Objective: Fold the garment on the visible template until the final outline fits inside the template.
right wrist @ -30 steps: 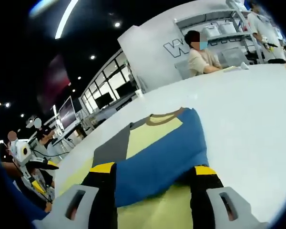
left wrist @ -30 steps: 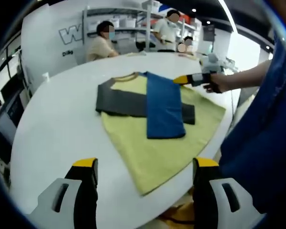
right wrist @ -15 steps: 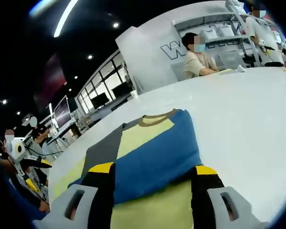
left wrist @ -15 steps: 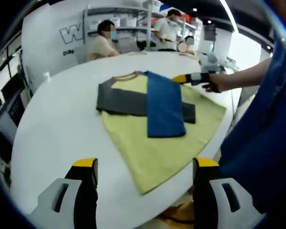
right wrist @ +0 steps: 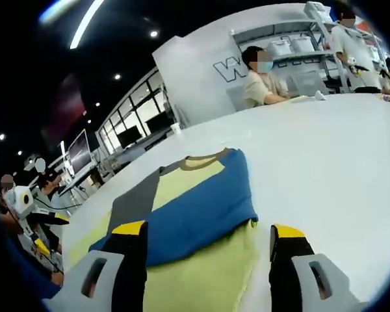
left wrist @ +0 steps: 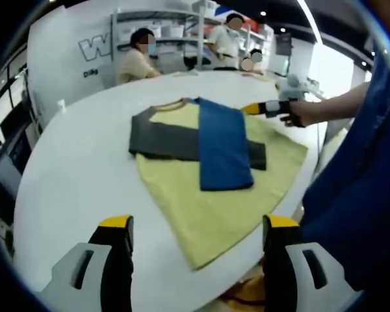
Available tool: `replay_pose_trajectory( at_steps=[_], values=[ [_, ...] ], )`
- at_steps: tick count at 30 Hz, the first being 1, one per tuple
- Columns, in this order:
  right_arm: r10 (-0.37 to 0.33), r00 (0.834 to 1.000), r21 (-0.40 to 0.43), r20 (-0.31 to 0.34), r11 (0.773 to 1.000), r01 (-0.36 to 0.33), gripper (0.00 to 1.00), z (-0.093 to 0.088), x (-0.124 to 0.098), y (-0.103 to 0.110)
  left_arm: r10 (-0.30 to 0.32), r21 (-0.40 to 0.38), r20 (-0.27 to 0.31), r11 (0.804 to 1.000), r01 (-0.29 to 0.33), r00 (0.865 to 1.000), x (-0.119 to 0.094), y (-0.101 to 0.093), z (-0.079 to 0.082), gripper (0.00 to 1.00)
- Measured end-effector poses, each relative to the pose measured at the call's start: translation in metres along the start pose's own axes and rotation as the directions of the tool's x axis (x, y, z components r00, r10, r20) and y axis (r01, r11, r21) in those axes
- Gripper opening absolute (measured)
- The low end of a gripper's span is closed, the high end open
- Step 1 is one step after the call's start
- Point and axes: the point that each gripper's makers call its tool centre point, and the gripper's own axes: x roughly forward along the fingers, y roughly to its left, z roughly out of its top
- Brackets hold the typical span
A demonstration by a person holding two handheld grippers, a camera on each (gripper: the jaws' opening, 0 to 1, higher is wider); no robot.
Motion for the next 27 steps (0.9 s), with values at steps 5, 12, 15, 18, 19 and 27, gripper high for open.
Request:
replay_pose_trajectory(
  at_steps=[5, 12, 15, 18, 19, 27],
  values=[
    [0.009, 1.0, -0.019, 0.017, 1.0, -0.009, 0.69, 0.002, -0.024, 0.012, -0.008, -0.005, -0.002, 1.0, 0.008, 1.0, 0.002, 0.001, -0.003, 0.75],
    [0.016, 1.0, -0.033, -0.015, 0.999, -0.017, 0.65, -0.019, -0.051, 0.012, -0.019, -0.022, 0.001, 1.0, 0.019, 1.0, 0.005, 0.002, -0.008, 0.73],
    [0.021, 0.999, -0.028, -0.037, 0.999, -0.022, 0.61, -0.03, -0.063, 0.018, -0.024, -0.031, 0.003, 0.999, 0.024, 1.0, 0.006, 0.002, -0.009, 0.71],
    [0.032, 0.998, -0.015, -0.056, 0.999, -0.033, 0.58, -0.041, -0.072, 0.023, -0.029, -0.042, -0.003, 0.999, 0.029, 1.0, 0.008, 0.003, -0.013, 0.69],
    [0.035, 0.997, -0.011, -0.064, 0.999, -0.036, 0.57, -0.046, -0.076, 0.025, -0.03, -0.044, -0.003, 0.999, 0.03, 1.0, 0.008, 0.002, -0.014, 0.69],
    [0.062, 0.99, 0.015, -0.126, 0.998, -0.061, 0.54, -0.073, -0.11, 0.044, -0.042, -0.09, -0.015, 0.995, 0.04, 0.999, 0.007, 0.002, -0.025, 0.64]
  ],
)
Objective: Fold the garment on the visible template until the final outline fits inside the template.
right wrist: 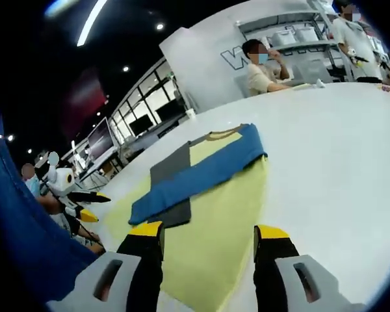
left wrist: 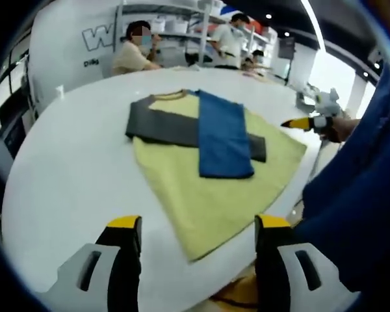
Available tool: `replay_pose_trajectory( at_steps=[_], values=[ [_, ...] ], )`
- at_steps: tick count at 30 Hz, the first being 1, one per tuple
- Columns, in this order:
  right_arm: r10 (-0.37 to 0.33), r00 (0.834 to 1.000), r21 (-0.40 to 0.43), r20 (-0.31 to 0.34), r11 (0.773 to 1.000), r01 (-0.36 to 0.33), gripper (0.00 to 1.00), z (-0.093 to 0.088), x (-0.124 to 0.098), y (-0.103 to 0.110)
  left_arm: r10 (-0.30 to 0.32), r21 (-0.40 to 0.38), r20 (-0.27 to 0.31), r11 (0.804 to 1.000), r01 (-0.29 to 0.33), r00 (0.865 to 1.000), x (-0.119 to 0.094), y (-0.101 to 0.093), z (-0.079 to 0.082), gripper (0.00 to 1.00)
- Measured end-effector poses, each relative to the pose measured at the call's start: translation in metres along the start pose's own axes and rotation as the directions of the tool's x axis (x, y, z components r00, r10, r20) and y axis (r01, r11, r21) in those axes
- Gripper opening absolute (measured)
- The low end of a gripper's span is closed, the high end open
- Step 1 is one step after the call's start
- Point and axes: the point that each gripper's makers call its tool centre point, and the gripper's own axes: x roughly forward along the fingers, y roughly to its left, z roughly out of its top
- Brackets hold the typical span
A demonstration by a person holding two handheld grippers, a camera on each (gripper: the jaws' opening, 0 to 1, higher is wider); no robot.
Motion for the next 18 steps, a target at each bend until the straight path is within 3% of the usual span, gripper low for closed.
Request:
replay_pose_trajectory(
  at_steps=[4, 12, 18],
  values=[
    [0.004, 1.0, 0.03, -0.024, 1.0, -0.004, 0.51, -0.012, -0.012, 0.003, -0.009, -0.03, -0.016, 1.0, 0.009, 1.0, -0.001, -0.003, -0.003, 0.54],
    [0.018, 0.997, 0.097, -0.071, 0.995, -0.011, 0.46, -0.03, -0.03, 0.005, -0.025, -0.082, -0.022, 0.996, 0.023, 0.999, -0.004, -0.01, -0.005, 0.53],
    [0.039, 0.996, 0.131, -0.085, 0.991, -0.028, 0.43, -0.035, -0.035, 0.009, -0.05, -0.123, -0.04, 0.991, 0.045, 0.998, -0.005, -0.016, -0.009, 0.44]
  ],
)
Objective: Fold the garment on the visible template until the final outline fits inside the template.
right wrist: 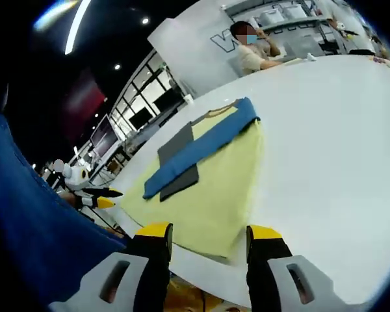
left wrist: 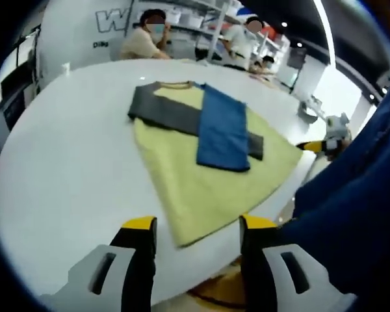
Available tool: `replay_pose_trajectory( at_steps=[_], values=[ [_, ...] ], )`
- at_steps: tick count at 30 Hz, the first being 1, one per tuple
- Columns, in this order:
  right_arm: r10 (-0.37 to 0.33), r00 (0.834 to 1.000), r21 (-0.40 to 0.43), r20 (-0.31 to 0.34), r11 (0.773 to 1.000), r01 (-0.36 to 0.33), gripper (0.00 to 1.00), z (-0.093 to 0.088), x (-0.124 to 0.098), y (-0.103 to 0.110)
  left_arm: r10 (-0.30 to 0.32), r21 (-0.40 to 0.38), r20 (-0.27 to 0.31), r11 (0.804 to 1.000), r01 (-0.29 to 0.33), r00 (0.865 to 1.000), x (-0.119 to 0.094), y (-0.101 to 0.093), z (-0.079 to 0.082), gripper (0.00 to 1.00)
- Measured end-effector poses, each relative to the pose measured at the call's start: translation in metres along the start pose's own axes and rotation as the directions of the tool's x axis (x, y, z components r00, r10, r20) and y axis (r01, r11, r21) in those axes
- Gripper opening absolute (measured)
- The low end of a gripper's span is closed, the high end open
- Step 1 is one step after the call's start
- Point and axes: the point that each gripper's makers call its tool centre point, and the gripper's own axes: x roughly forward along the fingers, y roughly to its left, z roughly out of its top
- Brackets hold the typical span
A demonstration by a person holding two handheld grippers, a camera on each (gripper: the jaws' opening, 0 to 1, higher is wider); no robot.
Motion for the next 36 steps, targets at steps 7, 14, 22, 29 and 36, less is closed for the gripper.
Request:
replay_pose_trajectory(
  at_steps=[7, 14, 22, 29, 36],
  values=[
    [-0.006, 1.0, 0.029, 0.005, 1.0, 0.006, 0.43, -0.001, -0.003, -0.001, -0.005, -0.044, -0.019, 0.999, 0.004, 1.0, 0.0, 0.002, -0.008, 0.44],
    [-0.021, 1.0, 0.054, 0.012, 0.998, 0.02, 0.43, 0.0, -0.006, -0.005, 0.004, -0.104, 0.001, 0.995, -0.003, 1.0, 0.001, 0.007, -0.011, 0.41],
    [-0.019, 1.0, 0.085, -0.002, 0.996, 0.019, 0.42, -0.002, -0.007, 0.001, 0.002, -0.18, 0.012, 0.984, 0.0, 1.0, 0.002, 0.002, -0.011, 0.37],
    [-0.015, 1.0, 0.101, -0.006, 0.995, 0.015, 0.4, -0.003, -0.007, 0.002, 0.006, -0.21, 0.036, 0.978, 0.001, 0.999, 0.002, 0.001, -0.007, 0.37],
    [0.0, 1.0, 0.087, -0.016, 0.996, 0.002, 0.38, -0.004, -0.001, 0.008, -0.014, -0.216, 0.042, 0.976, 0.023, 0.999, 0.006, -0.003, -0.004, 0.35]
  ],
)
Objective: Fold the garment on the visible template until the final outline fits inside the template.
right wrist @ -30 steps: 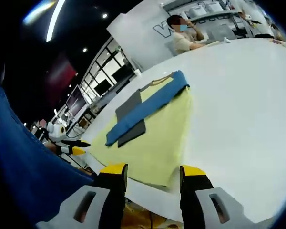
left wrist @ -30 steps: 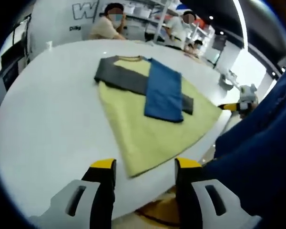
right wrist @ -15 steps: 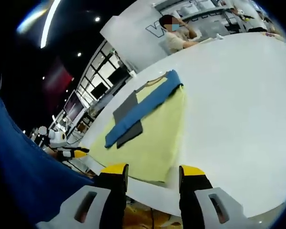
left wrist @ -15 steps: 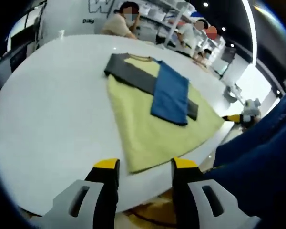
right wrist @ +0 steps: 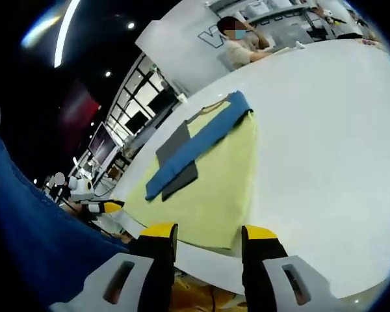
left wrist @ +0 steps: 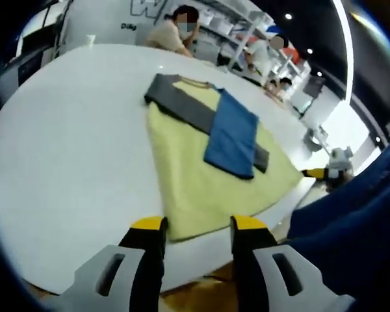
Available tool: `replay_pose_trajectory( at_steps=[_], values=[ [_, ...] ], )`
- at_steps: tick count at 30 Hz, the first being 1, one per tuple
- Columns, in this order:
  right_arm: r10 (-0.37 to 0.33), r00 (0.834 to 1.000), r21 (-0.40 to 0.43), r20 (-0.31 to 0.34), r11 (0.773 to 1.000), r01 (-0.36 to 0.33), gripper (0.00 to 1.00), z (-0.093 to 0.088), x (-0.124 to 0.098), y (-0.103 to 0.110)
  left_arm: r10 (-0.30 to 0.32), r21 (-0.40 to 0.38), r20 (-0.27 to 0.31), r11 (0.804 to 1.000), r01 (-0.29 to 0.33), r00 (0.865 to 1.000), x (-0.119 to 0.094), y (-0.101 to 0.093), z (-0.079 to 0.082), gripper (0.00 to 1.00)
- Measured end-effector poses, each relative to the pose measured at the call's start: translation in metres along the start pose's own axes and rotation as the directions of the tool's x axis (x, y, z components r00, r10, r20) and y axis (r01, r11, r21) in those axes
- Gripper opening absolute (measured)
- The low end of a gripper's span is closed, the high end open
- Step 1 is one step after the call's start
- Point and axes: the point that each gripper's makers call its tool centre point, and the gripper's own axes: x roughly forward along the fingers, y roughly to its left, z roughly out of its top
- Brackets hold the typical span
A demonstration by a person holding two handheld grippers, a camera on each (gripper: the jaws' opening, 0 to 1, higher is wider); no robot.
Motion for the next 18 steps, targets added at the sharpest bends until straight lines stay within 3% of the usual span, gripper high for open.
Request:
replay_pose_trajectory(
  at_steps=[6, 10, 18],
  values=[
    [0.008, 1.0, -0.003, -0.001, 1.0, -0.008, 0.35, 0.0, 0.004, 0.001, 0.0, -0.008, 0.0, 1.0, 0.0, 1.0, 0.002, 0.003, 0.001, 0.32],
    [0.004, 1.0, -0.009, -0.005, 1.0, -0.004, 0.3, -0.001, 0.004, -0.001, 0.023, -0.006, -0.005, 1.0, -0.023, 1.0, 0.002, 0.008, 0.0, 0.24],
    [-0.045, 0.999, 0.004, -0.003, 0.999, 0.045, 0.11, -0.004, 0.0, -0.015, 0.052, 0.007, 0.002, 0.999, -0.052, 0.999, 0.003, 0.019, -0.002, 0.12]
  ],
)
